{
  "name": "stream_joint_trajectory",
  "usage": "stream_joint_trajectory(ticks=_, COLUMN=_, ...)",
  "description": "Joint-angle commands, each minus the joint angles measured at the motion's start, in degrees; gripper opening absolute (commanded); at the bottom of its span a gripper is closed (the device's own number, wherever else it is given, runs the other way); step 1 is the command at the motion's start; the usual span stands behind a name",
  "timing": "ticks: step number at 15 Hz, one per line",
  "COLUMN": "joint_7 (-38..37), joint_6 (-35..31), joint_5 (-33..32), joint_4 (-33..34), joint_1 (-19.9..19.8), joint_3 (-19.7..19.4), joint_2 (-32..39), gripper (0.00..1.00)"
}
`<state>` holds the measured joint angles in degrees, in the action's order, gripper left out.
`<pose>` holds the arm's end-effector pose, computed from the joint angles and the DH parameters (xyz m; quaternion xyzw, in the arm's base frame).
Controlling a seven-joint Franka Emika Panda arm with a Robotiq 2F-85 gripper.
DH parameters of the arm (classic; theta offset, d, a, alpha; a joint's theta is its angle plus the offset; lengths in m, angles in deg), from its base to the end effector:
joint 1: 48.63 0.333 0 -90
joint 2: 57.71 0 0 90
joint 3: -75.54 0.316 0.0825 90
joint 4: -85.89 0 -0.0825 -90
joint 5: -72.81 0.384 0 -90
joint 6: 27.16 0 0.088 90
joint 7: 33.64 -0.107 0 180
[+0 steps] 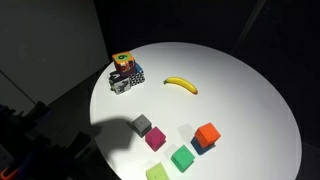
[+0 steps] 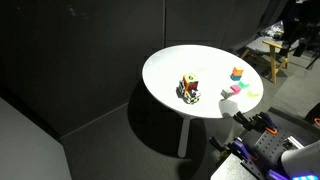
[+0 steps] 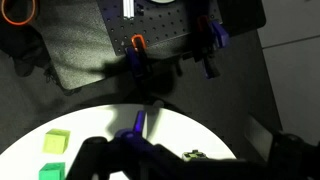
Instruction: Put the plush block on the table
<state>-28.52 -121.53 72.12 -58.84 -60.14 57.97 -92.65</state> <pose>0.2913 -0.1669 0.4509 -0.9723 0.1655 0.1177 0.1159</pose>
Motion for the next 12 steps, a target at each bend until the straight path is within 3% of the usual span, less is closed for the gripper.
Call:
stream_joint_trajectory(ticks=1, joint_7=0.6, joint_6=0.1, joint_5=0.5, joint_4=0.1, joint_1=-1.1, joint_3=1.0, joint_2=0.2, gripper=1.0)
stream_joint_trajectory(ticks=12, joint_7=-0.3, joint_6=-1.6, joint_5=0.1, joint_4=0.2, joint_1=-1.2, joint_3=1.5, joint_2=0.6, gripper=1.0)
